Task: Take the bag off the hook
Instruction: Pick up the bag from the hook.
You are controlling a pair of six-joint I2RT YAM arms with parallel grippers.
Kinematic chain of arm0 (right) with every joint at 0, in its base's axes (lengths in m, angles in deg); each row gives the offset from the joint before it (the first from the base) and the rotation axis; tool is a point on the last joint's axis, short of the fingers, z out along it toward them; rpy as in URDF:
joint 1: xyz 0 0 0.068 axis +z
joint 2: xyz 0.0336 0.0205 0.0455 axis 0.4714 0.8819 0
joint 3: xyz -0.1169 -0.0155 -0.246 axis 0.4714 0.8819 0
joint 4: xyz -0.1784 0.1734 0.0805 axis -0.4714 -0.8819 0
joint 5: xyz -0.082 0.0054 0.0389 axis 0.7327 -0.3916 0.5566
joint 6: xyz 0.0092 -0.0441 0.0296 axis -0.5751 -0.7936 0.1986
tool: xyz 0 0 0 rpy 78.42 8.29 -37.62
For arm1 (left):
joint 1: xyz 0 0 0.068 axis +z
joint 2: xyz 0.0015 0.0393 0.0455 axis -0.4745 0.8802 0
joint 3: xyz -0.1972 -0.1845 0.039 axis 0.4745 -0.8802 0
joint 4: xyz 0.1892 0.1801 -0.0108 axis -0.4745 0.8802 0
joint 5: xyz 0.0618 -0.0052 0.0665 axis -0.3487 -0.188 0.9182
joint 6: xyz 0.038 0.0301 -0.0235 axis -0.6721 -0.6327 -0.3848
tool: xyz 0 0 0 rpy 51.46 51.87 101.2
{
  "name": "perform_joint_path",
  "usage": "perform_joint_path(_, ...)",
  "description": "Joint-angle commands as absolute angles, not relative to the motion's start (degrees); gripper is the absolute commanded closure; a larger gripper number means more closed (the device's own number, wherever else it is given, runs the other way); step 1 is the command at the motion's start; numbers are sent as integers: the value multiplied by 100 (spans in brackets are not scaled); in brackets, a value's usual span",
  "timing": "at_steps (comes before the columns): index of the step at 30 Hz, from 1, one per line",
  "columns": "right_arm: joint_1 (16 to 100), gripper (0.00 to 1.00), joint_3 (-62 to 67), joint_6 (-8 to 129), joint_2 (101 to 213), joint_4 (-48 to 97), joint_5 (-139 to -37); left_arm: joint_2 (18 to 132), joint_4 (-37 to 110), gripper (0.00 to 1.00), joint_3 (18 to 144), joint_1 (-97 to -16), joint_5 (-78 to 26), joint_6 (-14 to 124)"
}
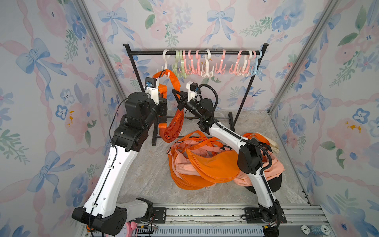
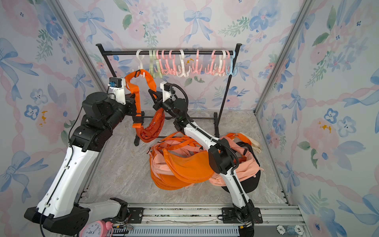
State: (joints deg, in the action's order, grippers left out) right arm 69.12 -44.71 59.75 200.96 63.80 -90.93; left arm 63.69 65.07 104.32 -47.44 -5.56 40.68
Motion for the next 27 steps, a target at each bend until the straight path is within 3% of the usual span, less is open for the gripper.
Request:
perform_joint_path(1, 6961, 100, -4379, 5758, 19419, 6460, -9225, 6443, 6414, 100, 10795, -4717, -682, 4130)
perform_joint_path(15, 6949, 100, -3979, 5401, 18647, 6080, -9199, 6571, 6425, 100, 11595, -4711, -524, 3979)
perform_joint_path(27, 6797, 100, -5101, 4956, 19045, 4783, -9176, 7120, 6416, 100, 12272, -4717, -84, 3646)
